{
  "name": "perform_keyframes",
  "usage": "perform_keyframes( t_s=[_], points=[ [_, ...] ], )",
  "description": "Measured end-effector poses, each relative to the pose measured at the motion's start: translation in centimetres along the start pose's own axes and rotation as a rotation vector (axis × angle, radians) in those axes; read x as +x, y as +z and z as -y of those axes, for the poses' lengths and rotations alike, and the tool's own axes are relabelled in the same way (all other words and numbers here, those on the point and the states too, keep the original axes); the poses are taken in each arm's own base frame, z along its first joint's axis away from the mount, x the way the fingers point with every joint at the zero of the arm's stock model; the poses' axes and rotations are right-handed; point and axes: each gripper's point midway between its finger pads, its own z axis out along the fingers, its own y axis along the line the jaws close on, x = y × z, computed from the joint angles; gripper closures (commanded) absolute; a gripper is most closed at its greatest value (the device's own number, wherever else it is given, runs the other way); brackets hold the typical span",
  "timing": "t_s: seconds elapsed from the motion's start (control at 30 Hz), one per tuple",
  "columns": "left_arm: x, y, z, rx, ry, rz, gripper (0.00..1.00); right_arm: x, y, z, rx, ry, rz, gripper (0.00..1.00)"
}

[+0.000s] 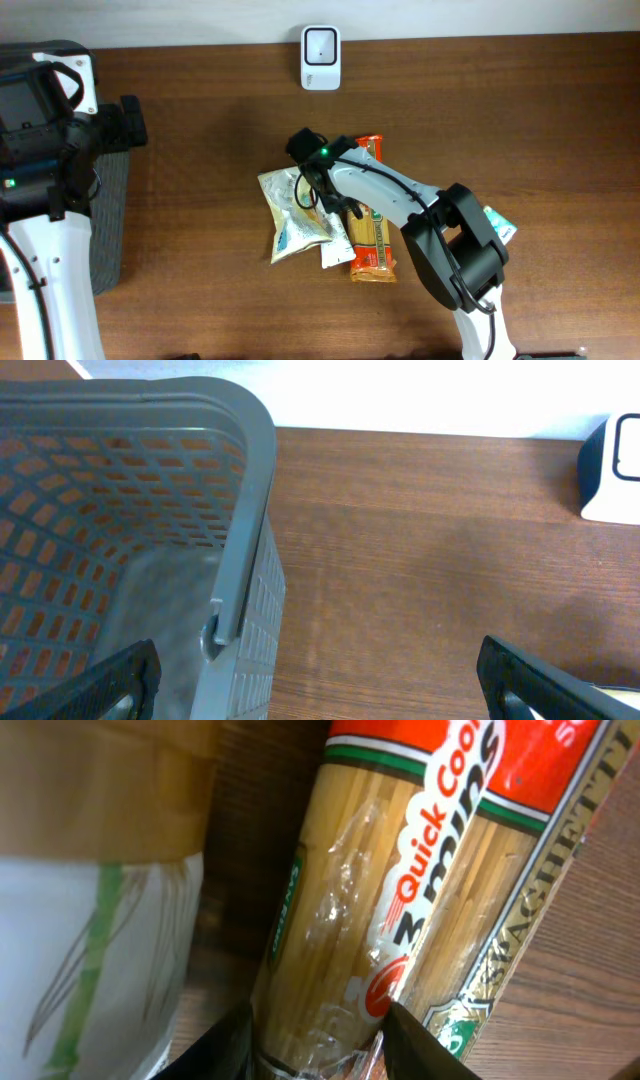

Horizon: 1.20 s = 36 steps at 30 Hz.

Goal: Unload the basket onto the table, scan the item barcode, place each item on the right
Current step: 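Grasp the spaghetti package with the right gripper, then lift the spaghetti package and turn it toward the scanner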

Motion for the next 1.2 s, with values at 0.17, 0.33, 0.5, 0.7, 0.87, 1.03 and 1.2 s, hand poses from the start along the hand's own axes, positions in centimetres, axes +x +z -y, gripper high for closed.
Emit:
perform_keyframes(
  t_s=[0.17,0.33,0.5,0.7,0.87,1.03,1.2],
  points=[
    [0.0,0.0,0.0,0.000,0.000,0.000,0.01,0.3,-0.5,0.8,0.039,-0.038,-0.024,0.96],
    [0.0,0.0,0.0,0.000,0.000,0.001,0.01,0.9,-4.8,-1.9,-0.227,-0.099,-0.180,0.96],
    [0.0,0.0,0.0,0.000,0.000,0.000,0.01,-2.0,-7.3,-3.0,-0.733,-0.035,-0.154,0.96],
    [0.0,0.0,0.0,0.000,0.000,0.000,0.01,0.8,0.5,4.7,-0.875,0.260,-0.204,0.68],
    [0.0,0.0,0.0,0.000,0.000,0.000,0.01,3.3,4.3,12.3,-0.688,0.358,-0.252,0.48],
    [0.0,0.0,0.0,0.000,0.000,0.000,0.01,3.0,1.0,10.0,-0.894,0.214,-0.207,0.18],
    [0.0,0.0,0.0,0.000,0.000,0.000,0.01,4.5,1.0,5.9,-1.012,0.166,-0.184,0.24]
  ],
)
